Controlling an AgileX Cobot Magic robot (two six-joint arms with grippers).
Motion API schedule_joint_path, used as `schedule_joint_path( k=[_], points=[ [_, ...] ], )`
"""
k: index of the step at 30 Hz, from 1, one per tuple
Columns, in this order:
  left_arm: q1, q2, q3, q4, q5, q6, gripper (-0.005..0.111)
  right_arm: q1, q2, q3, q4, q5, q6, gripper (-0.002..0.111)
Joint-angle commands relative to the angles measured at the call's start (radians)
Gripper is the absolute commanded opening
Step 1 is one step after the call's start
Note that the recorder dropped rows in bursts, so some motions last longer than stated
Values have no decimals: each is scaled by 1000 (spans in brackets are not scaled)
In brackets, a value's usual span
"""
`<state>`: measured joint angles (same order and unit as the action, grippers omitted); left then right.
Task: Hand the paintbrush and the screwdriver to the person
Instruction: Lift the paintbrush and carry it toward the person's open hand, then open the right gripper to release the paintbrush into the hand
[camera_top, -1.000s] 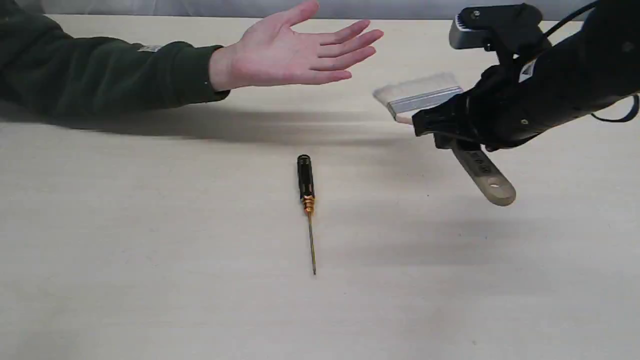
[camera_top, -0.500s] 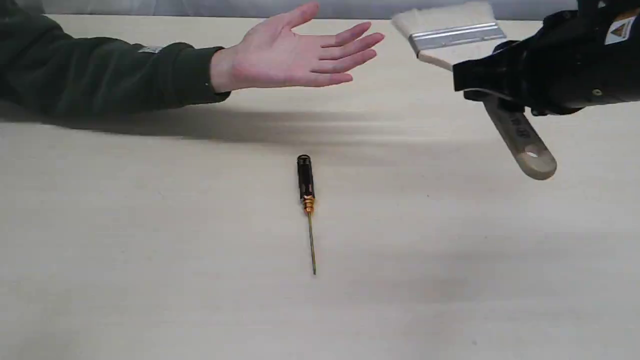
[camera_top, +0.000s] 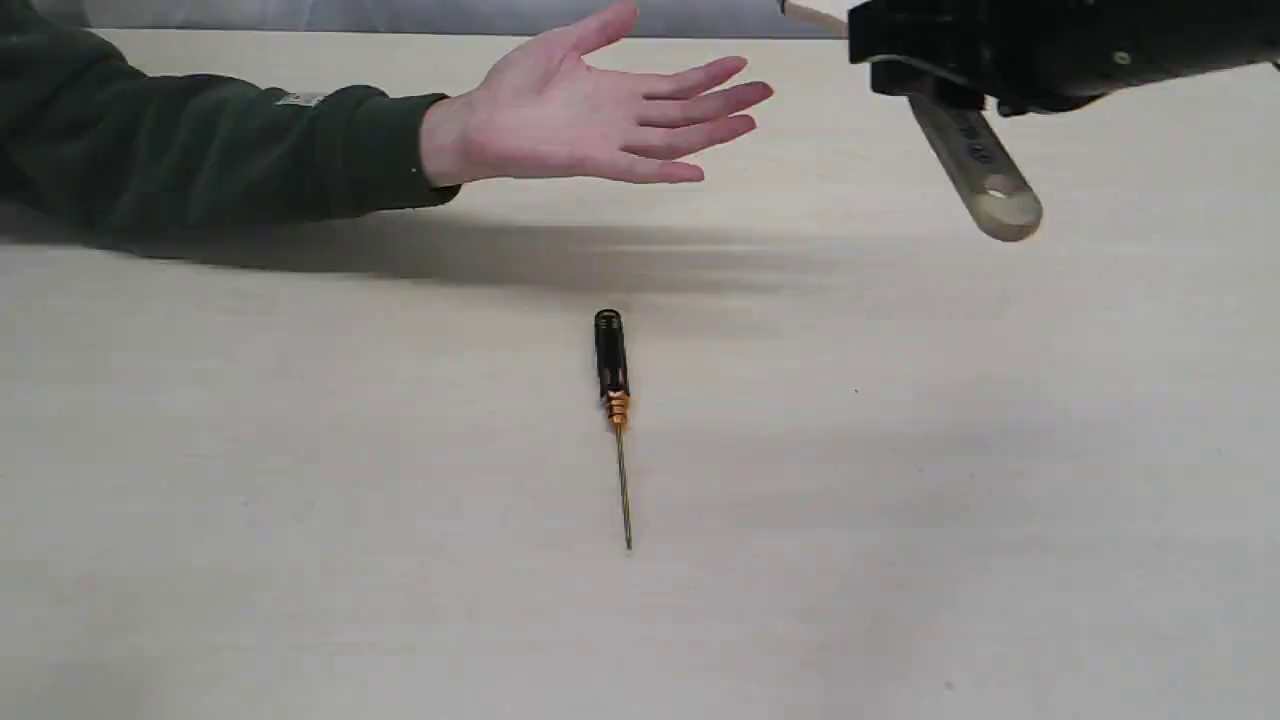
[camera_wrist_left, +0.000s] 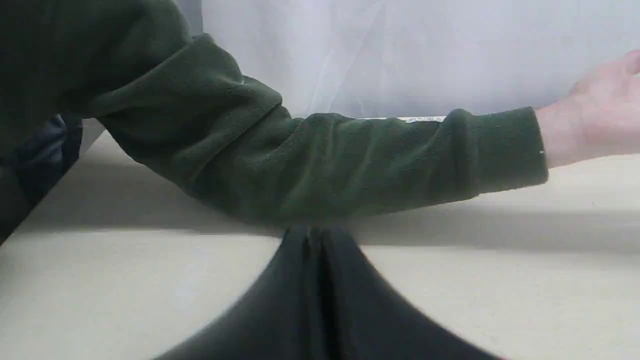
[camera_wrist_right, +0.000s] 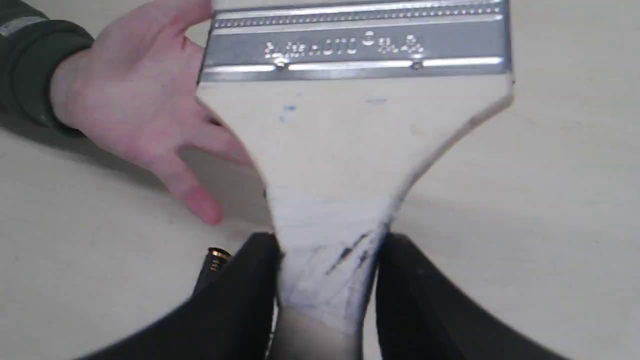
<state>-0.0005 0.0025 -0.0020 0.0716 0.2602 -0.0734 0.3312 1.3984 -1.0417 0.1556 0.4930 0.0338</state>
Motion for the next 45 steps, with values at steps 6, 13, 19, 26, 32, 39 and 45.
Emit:
schedule_joint_path(
  k=[6,13,19,26,32,39,45],
  points=[
    [-7,-2,2,-3,-11,-2,0,103,224,-229,8,-26,-21,4],
    [-7,-2,2,-3,-10,-2,0,108,400,-388,0,-24,-21,4],
    [-7,-2,2,-3,-10,-2,0,112,511,-496,-13,39,-11,4],
    [-7,-2,2,-3,-10,-2,0,112,612,-579,-13,116,-11,5],
    [-7,-2,2,-3,-10,-2,0,112,625,-599,-13,141,-11,27],
    [-7,-2,2,-1,-11,-2,0,112,551,-599,-13,133,-11,57],
    [-7,-2,2,-1,-11,-2,0,112,445,-585,-13,161,-21,55]
  ],
)
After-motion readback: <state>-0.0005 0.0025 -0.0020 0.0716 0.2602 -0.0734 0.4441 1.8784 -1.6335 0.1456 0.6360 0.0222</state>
